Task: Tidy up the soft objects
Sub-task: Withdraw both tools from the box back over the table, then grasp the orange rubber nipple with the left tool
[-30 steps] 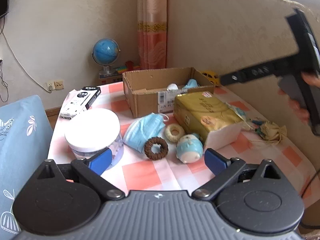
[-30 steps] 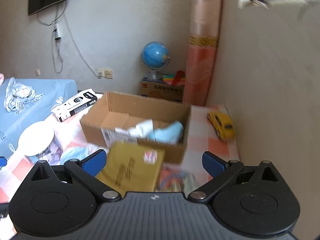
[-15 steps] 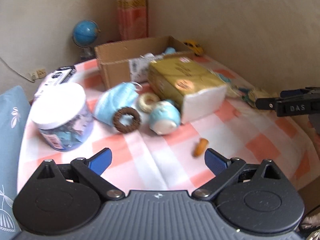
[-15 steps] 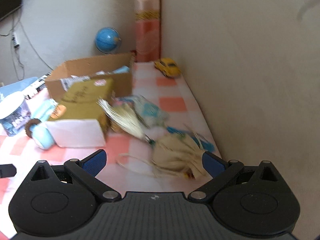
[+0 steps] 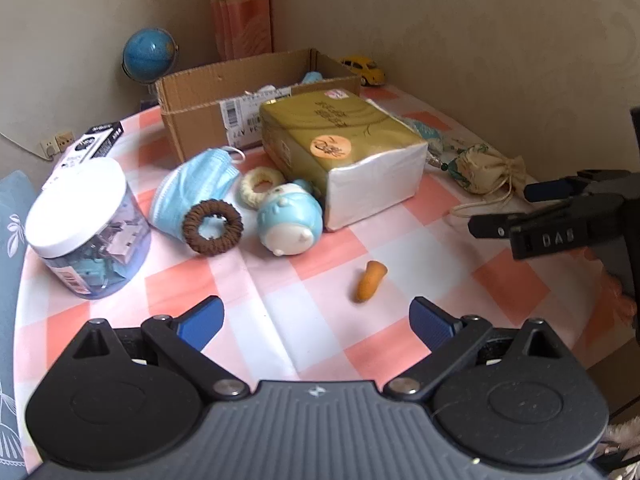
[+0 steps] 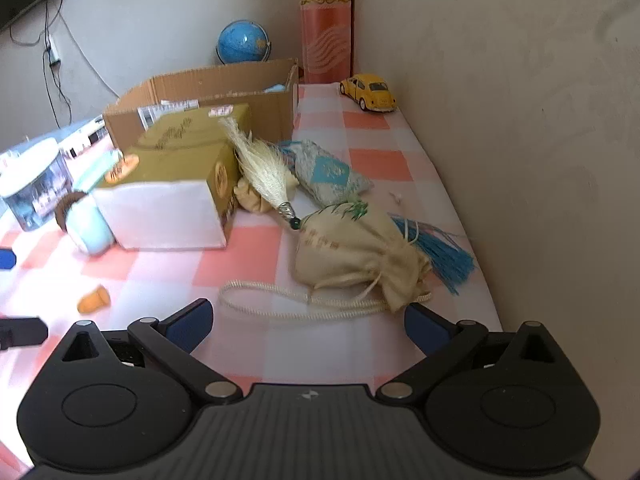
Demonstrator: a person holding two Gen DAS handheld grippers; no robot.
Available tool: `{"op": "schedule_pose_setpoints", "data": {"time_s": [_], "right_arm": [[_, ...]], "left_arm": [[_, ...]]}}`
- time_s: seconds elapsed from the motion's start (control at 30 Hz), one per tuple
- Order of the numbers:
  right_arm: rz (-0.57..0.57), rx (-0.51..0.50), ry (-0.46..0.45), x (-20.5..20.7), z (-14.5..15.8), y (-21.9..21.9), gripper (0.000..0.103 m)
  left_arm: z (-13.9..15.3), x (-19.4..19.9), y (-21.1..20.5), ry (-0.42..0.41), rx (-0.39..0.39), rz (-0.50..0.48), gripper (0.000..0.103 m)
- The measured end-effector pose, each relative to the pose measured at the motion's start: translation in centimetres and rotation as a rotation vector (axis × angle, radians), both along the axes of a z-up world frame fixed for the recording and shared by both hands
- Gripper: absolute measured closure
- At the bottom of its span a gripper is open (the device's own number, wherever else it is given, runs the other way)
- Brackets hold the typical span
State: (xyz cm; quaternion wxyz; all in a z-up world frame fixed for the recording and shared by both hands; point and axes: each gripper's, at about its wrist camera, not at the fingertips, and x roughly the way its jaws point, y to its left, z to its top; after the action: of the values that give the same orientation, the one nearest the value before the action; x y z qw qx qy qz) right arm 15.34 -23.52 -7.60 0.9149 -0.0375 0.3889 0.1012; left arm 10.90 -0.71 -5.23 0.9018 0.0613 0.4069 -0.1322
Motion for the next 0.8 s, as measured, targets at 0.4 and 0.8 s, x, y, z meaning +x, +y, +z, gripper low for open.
{"op": "schedule_pose_setpoints", "data": {"time_s": [0.4,0.8], "right_arm": [[0.042,-0.039,-0.033,-0.9,-0.7,0.4,0.000],[0.052,-0.031,-0.056,-1.2,-0.9,0.1,0.000]], "left_arm": [[-1.4,4.2,-2.0,0.002,-0.021,0.077,0.004],[-2.1,2.6,-0.9,0.041,0.062,0.120,0.004]]}}
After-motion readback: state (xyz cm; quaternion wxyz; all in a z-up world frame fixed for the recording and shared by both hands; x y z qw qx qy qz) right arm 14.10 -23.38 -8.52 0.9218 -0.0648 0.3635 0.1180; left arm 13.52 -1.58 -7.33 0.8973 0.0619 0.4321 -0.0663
